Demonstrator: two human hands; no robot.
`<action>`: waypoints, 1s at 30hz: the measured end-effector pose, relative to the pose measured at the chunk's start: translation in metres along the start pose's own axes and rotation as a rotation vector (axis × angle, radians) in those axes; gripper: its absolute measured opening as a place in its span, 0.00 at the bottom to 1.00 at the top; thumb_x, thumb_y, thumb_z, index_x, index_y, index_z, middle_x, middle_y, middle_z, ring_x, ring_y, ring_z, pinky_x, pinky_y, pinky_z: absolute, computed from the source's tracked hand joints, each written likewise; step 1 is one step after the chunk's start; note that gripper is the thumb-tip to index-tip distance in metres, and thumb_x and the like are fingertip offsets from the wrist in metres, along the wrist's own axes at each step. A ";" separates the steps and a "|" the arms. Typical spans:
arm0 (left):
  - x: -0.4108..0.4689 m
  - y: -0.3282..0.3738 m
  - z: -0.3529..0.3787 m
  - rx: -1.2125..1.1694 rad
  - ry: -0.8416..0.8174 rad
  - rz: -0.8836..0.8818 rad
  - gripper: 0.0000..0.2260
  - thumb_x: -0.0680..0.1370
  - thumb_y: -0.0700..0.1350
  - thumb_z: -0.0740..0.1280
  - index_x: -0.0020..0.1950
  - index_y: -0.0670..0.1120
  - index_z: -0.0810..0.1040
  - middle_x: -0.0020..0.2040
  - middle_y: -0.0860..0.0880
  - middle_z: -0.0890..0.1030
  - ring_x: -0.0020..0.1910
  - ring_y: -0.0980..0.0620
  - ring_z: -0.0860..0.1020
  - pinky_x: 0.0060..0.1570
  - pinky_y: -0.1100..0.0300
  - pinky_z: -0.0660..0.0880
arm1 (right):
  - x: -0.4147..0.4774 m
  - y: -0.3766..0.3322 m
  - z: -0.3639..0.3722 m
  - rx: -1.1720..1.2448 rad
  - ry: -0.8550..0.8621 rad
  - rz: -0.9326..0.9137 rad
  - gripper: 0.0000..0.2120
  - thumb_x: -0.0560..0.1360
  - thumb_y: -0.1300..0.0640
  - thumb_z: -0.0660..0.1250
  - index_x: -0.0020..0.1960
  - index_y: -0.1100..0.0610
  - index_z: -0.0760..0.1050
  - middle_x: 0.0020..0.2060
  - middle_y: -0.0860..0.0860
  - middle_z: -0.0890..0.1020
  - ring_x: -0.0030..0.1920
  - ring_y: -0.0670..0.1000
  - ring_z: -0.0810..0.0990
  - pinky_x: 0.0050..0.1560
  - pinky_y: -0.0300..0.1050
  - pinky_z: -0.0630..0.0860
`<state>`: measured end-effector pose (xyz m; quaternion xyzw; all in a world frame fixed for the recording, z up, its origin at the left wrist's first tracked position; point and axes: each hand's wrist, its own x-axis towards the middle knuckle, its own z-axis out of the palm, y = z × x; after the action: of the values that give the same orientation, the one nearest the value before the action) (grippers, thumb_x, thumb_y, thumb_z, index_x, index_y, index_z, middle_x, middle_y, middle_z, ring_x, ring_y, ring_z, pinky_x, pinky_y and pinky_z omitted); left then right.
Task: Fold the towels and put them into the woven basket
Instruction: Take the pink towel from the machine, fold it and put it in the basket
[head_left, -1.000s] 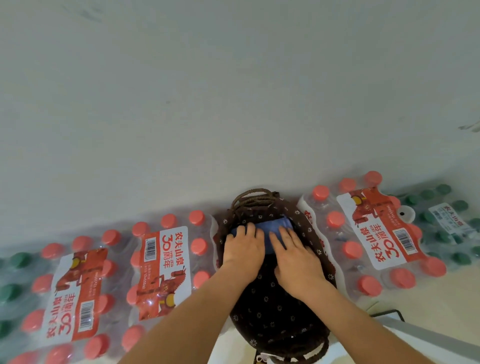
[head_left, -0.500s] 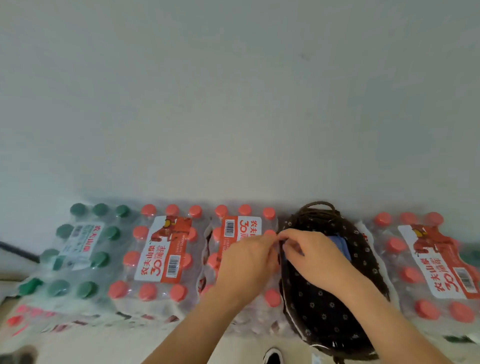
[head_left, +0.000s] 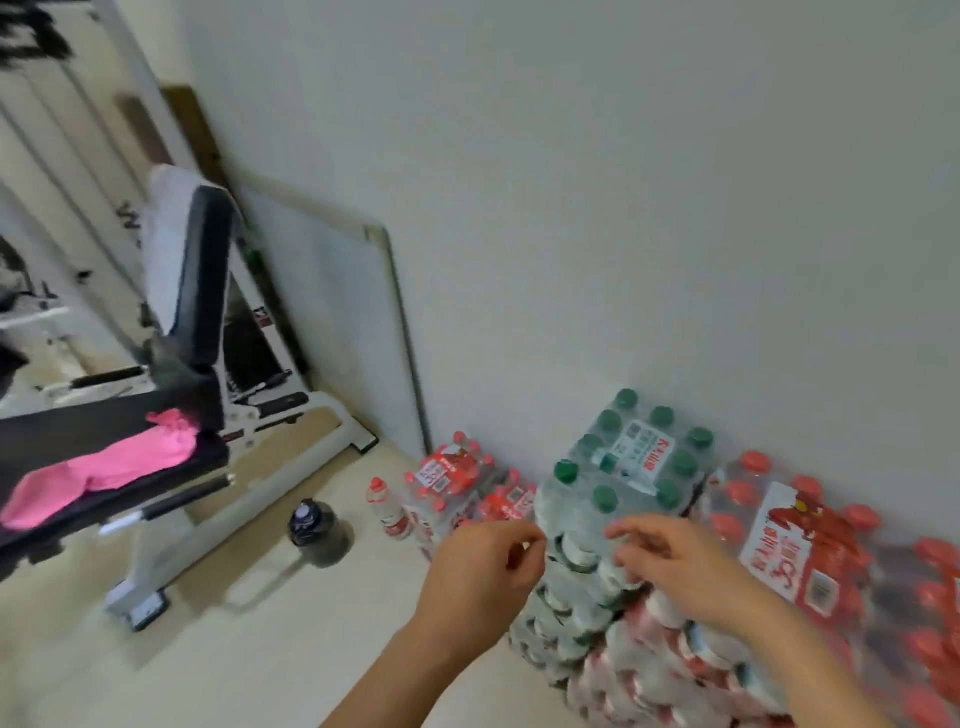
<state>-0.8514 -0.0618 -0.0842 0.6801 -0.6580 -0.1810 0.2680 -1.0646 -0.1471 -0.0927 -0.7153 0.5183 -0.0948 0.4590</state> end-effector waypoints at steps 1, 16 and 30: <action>-0.006 -0.020 -0.016 0.008 0.020 -0.061 0.13 0.77 0.54 0.58 0.47 0.50 0.80 0.38 0.52 0.81 0.36 0.53 0.76 0.41 0.53 0.74 | 0.013 -0.018 0.016 -0.007 -0.034 -0.013 0.08 0.77 0.54 0.67 0.53 0.43 0.78 0.43 0.45 0.85 0.42 0.41 0.82 0.52 0.42 0.78; 0.017 -0.248 -0.151 0.041 0.250 -0.656 0.14 0.78 0.42 0.58 0.55 0.52 0.81 0.51 0.54 0.82 0.50 0.53 0.78 0.51 0.59 0.74 | 0.250 -0.207 0.208 0.087 -0.342 -0.267 0.08 0.77 0.60 0.65 0.53 0.50 0.79 0.41 0.49 0.85 0.40 0.44 0.82 0.39 0.33 0.76; 0.072 -0.450 -0.227 0.099 0.230 -0.921 0.16 0.76 0.43 0.57 0.58 0.51 0.80 0.55 0.52 0.81 0.53 0.53 0.77 0.52 0.57 0.75 | 0.436 -0.328 0.390 -0.033 -0.614 -0.211 0.12 0.75 0.57 0.62 0.55 0.46 0.77 0.43 0.50 0.81 0.43 0.55 0.81 0.44 0.50 0.80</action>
<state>-0.3516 -0.1090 -0.1680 0.9285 -0.2620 -0.1730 0.1983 -0.4173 -0.2768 -0.2116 -0.7677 0.2800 0.0867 0.5699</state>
